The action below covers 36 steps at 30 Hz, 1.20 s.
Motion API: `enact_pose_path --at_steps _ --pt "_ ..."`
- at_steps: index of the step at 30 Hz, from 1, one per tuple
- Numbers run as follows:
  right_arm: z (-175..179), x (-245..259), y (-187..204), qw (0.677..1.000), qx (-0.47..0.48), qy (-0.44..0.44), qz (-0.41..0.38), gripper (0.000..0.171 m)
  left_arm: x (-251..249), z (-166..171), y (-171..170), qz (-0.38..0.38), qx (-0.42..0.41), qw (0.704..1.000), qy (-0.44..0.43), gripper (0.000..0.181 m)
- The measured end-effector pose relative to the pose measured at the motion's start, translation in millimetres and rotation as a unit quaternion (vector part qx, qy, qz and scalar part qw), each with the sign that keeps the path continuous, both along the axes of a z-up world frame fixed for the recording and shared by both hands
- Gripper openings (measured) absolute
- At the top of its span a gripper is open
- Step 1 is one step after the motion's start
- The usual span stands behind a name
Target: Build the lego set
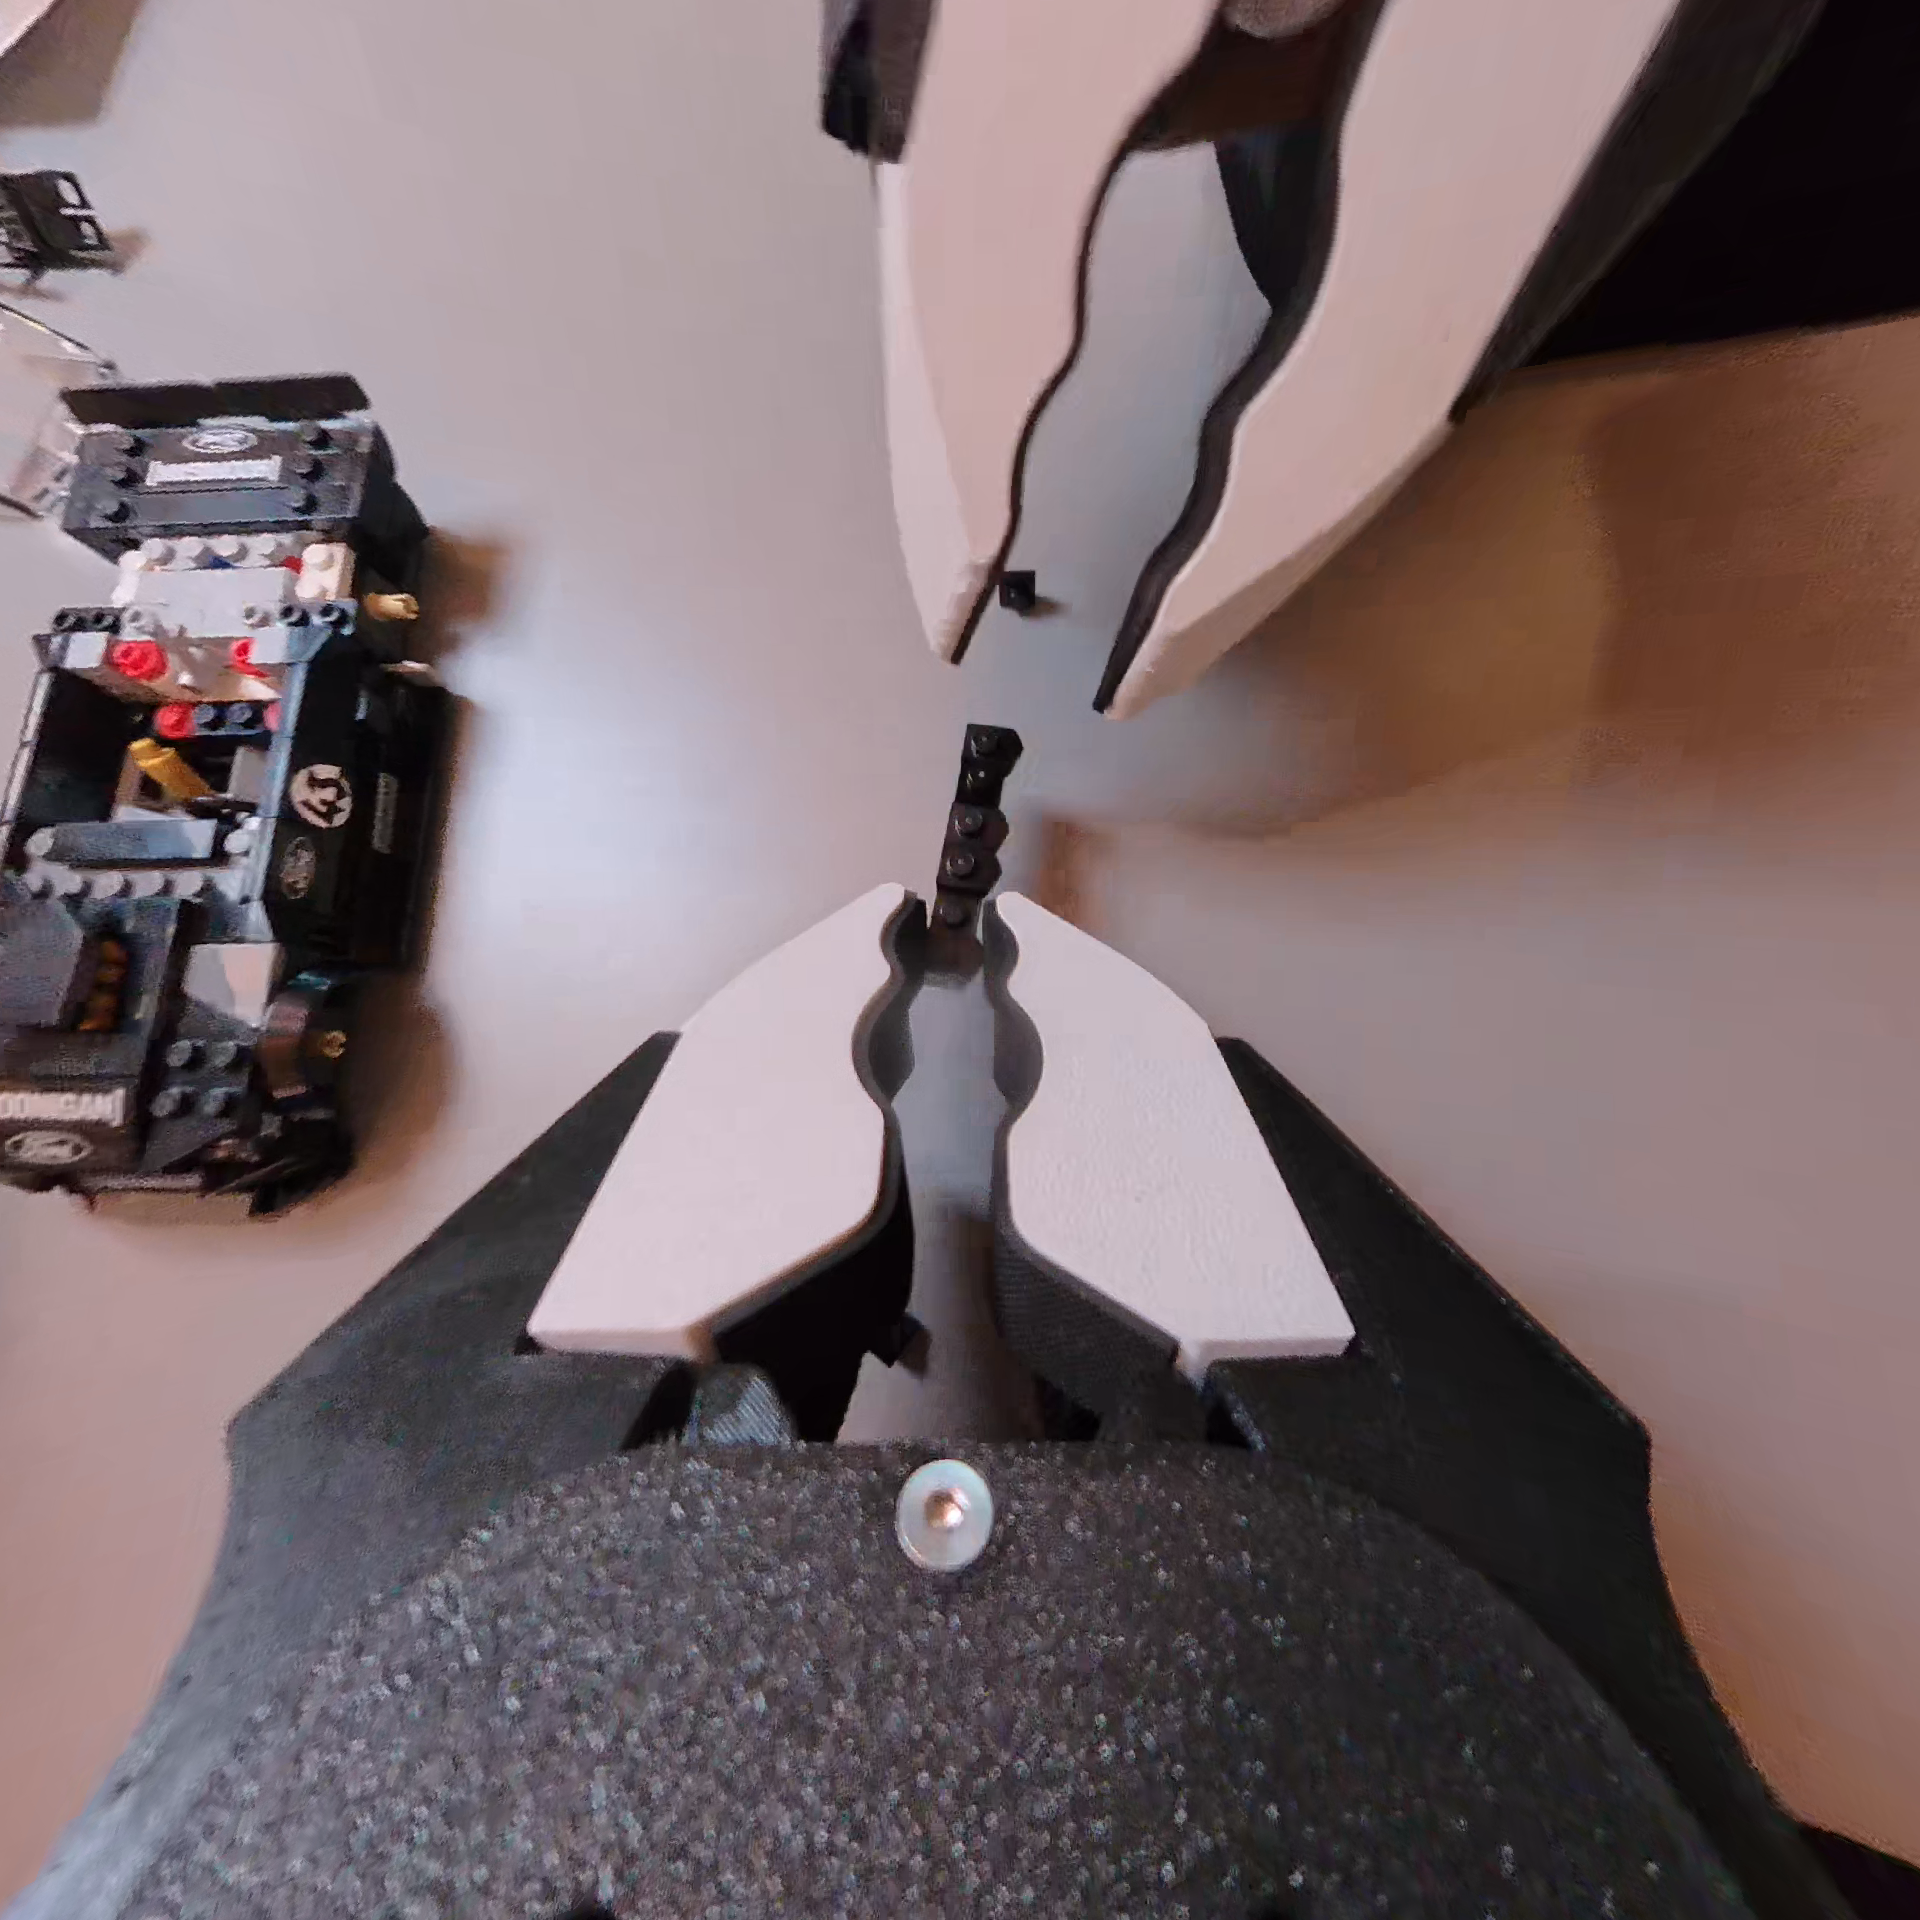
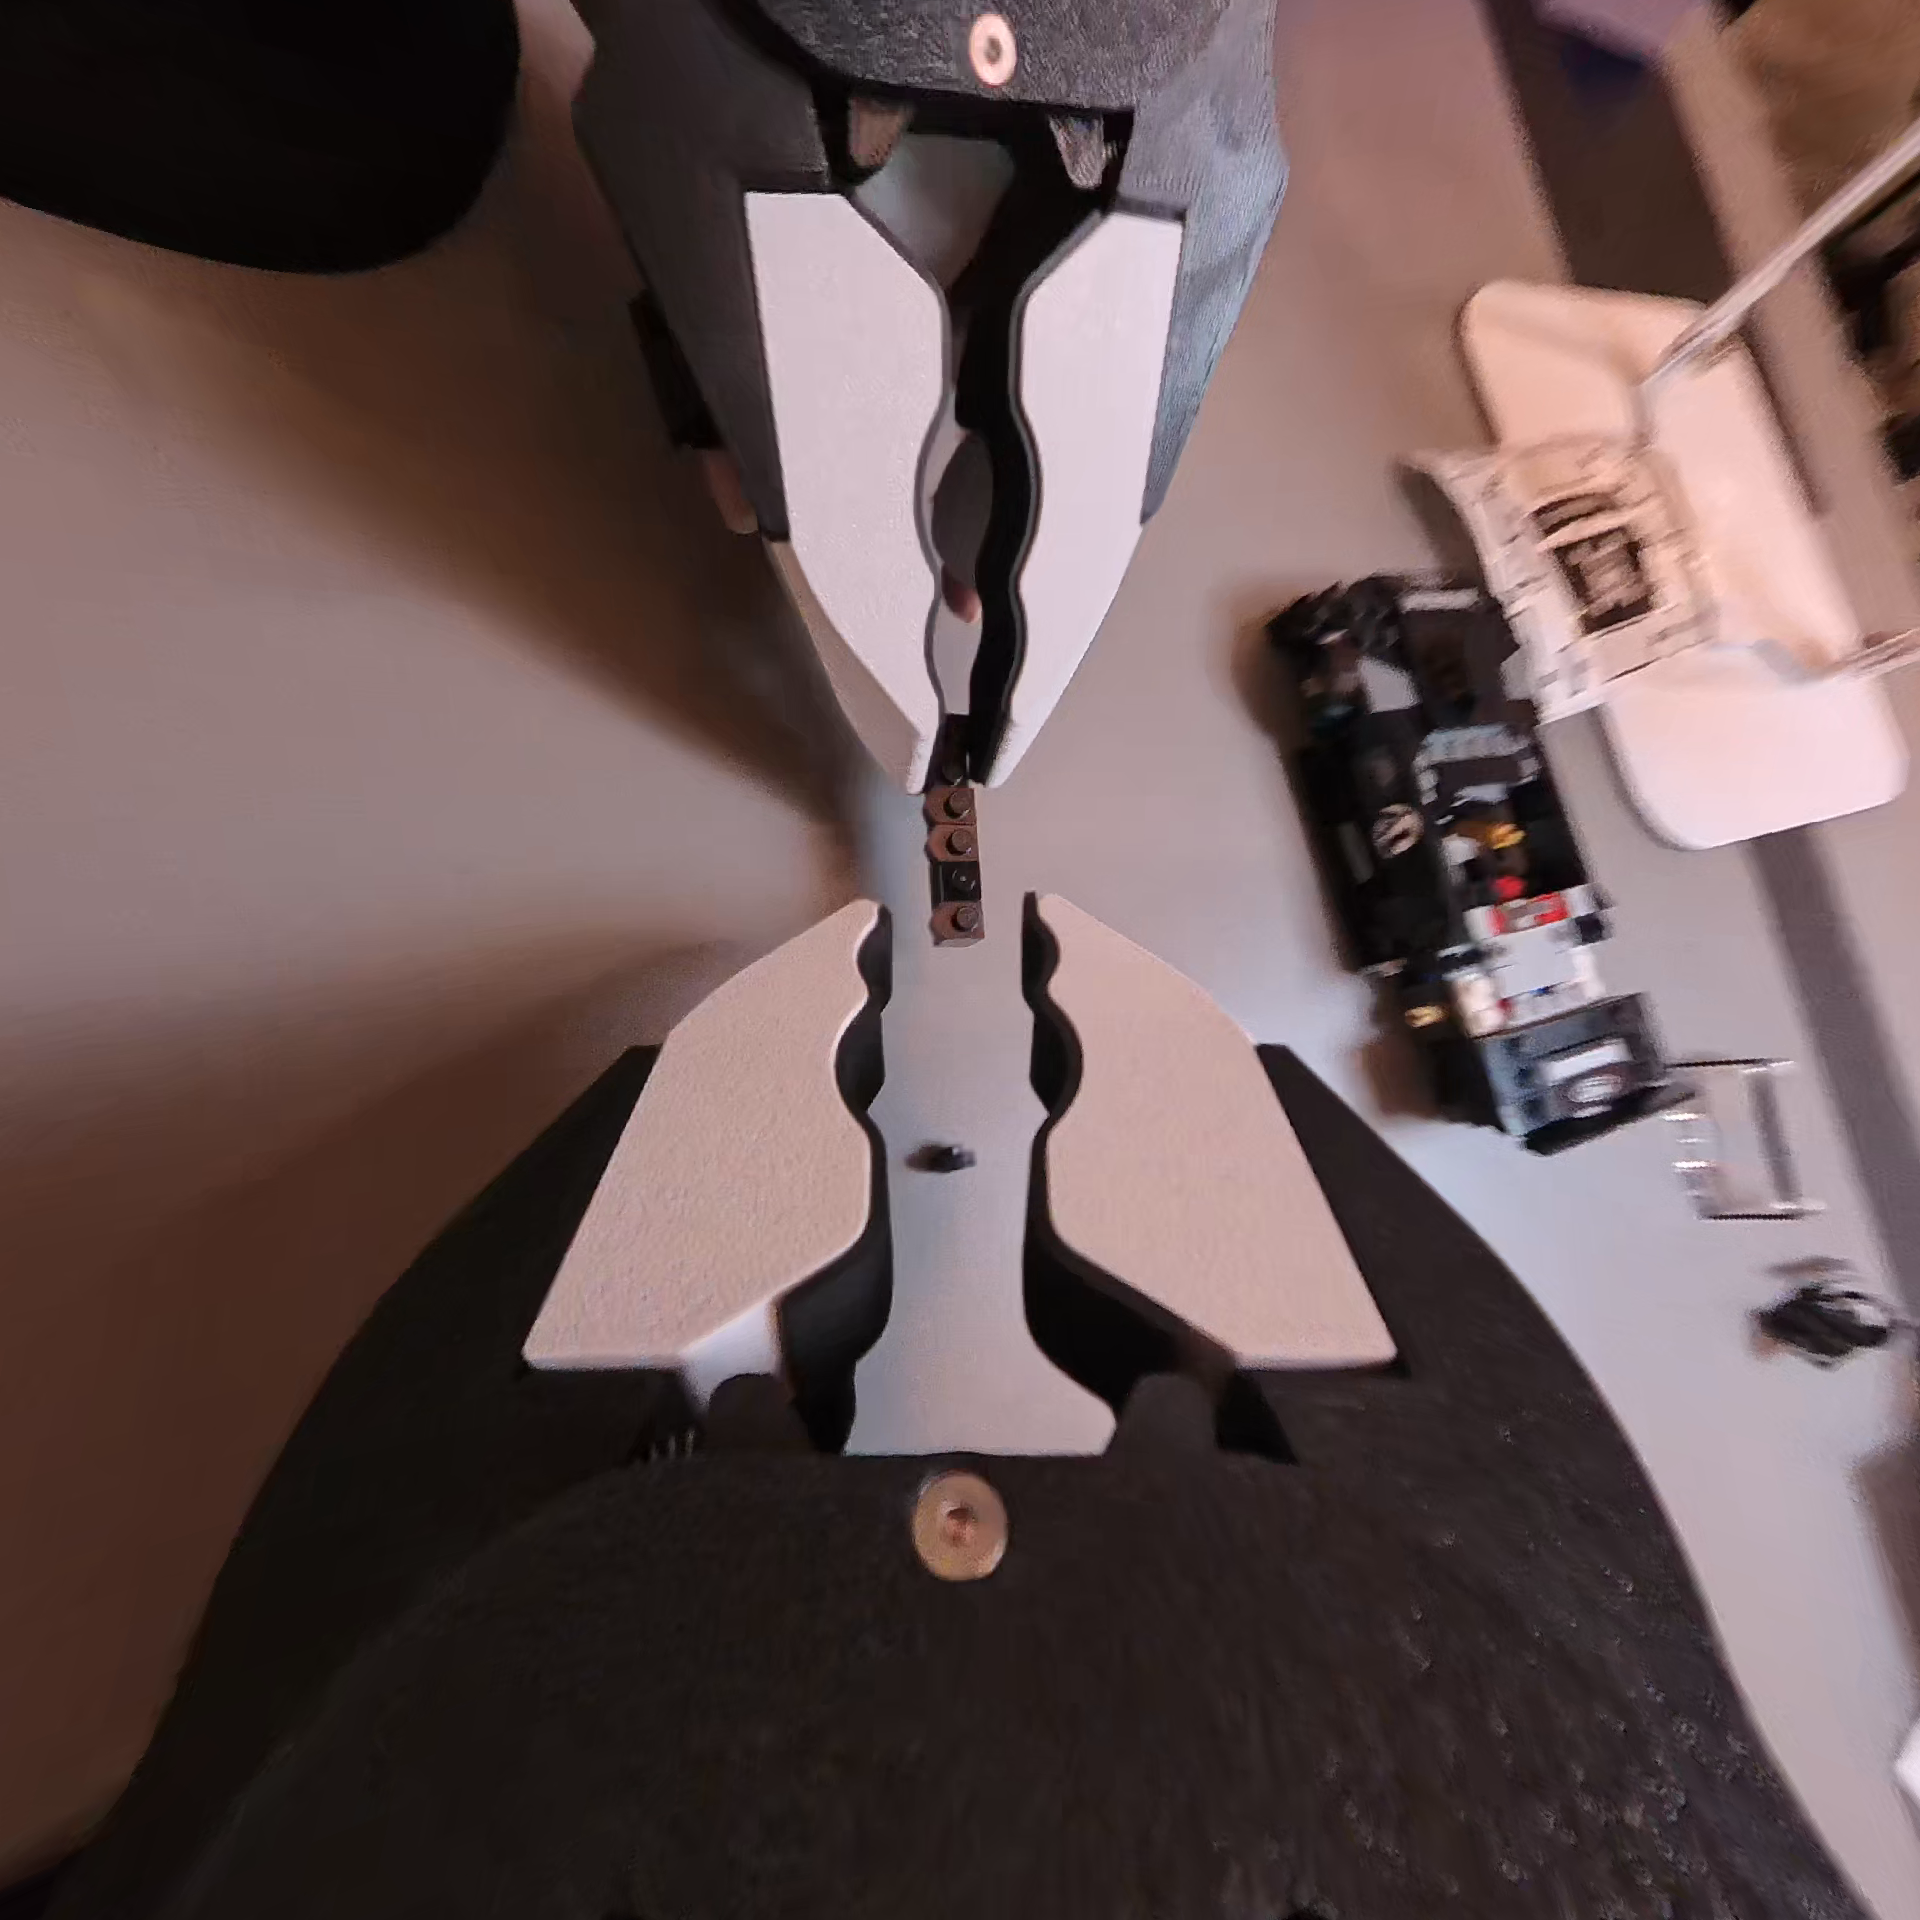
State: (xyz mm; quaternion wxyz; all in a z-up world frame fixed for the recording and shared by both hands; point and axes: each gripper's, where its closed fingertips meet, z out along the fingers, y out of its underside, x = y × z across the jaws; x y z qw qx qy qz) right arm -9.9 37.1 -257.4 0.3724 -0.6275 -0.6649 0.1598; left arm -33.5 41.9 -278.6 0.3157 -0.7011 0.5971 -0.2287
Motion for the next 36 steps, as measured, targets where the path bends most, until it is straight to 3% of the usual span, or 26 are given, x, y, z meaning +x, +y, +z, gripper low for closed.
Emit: enact_pose_path --at_steps 4,18,36 --pt "15 -7 4 0.994 0.112 0.020 -0.007 0.024 -4 10 3 0.013 0.002 1.000 -0.004 0.011" --pt "50 1 9 0.943 0.333 0.010 -0.029 0.028 -2 42 1 0.042 0.006 0.998 -0.051 0.011" --pt "39 -12 8 0.893 0.447 -0.043 0.011 0.016 4 57 -4 0.071 -0.068 0.992 -0.074 0.011"
